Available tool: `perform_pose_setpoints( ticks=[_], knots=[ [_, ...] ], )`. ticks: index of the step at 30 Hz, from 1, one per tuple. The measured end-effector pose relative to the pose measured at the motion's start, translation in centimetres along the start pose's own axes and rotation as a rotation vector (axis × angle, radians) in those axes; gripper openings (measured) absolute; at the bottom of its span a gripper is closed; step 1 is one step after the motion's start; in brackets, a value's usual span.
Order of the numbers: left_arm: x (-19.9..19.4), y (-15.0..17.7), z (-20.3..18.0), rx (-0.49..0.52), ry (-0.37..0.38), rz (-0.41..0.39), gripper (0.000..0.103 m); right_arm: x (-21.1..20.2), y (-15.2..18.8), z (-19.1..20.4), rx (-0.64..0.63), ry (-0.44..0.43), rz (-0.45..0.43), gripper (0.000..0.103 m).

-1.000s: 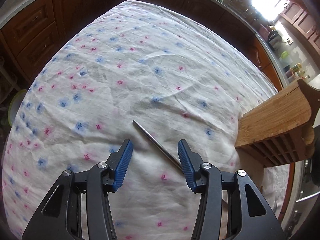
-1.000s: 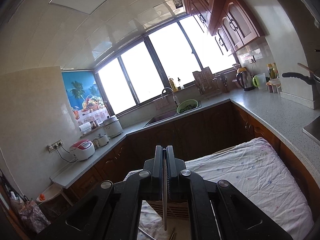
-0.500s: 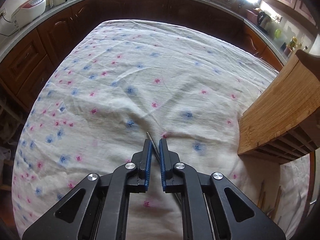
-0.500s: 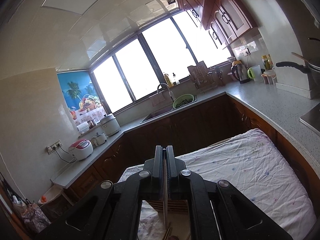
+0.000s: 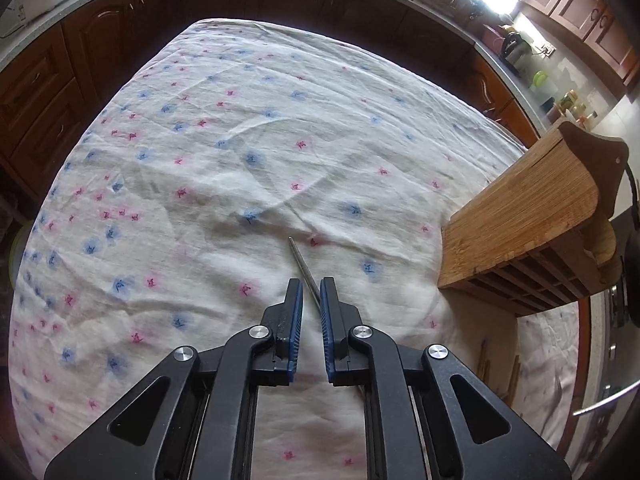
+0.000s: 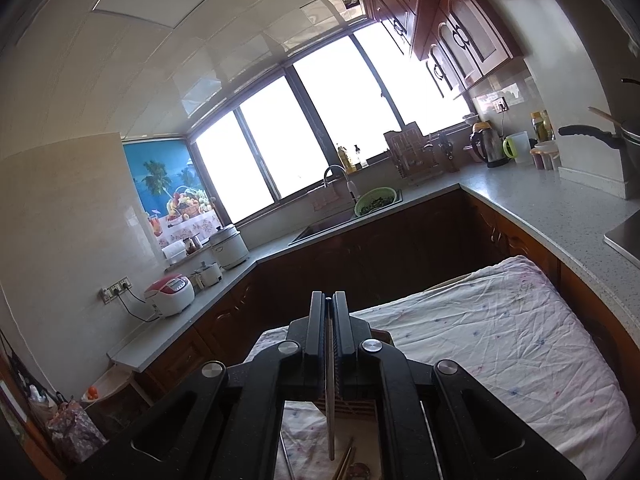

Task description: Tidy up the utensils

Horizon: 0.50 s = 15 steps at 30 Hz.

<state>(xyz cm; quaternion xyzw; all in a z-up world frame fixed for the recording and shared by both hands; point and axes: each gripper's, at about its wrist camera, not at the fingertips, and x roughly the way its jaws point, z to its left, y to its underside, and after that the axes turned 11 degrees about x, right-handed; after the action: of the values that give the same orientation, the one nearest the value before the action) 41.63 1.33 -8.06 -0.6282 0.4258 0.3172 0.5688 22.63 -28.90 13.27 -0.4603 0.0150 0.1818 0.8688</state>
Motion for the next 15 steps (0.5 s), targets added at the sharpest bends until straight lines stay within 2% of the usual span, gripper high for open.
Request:
perform_pose_setpoints(
  ticks=[2, 5, 7, 11, 15],
  knots=[
    [1.3, -0.2, -0.7, 0.019, -0.026, 0.031, 0.009, 0.1, 0.1, -0.2, 0.004, 0.0, 0.002, 0.004],
    [1.6, -0.5, -2.0, 0.072, -0.1, 0.006, 0.01, 0.1, 0.0, -0.7, 0.013, 0.002, 0.006, 0.004],
    [1.8, -0.7, -2.4, 0.094, -0.109, -0.013, 0.009, 0.1, 0.0, -0.9, 0.018, 0.003, 0.008, 0.004],
    [1.3, -0.3, -1.7, 0.077, -0.054, -0.029, 0.007, -0.1, 0.1, -1.1, 0.031, 0.003, 0.006, 0.004],
    [-1.0, 0.5, -1.4, 0.06, 0.012, -0.085, 0.006, -0.6, 0.1, -1.1, 0.032, 0.006, 0.0, 0.004]
  ],
)
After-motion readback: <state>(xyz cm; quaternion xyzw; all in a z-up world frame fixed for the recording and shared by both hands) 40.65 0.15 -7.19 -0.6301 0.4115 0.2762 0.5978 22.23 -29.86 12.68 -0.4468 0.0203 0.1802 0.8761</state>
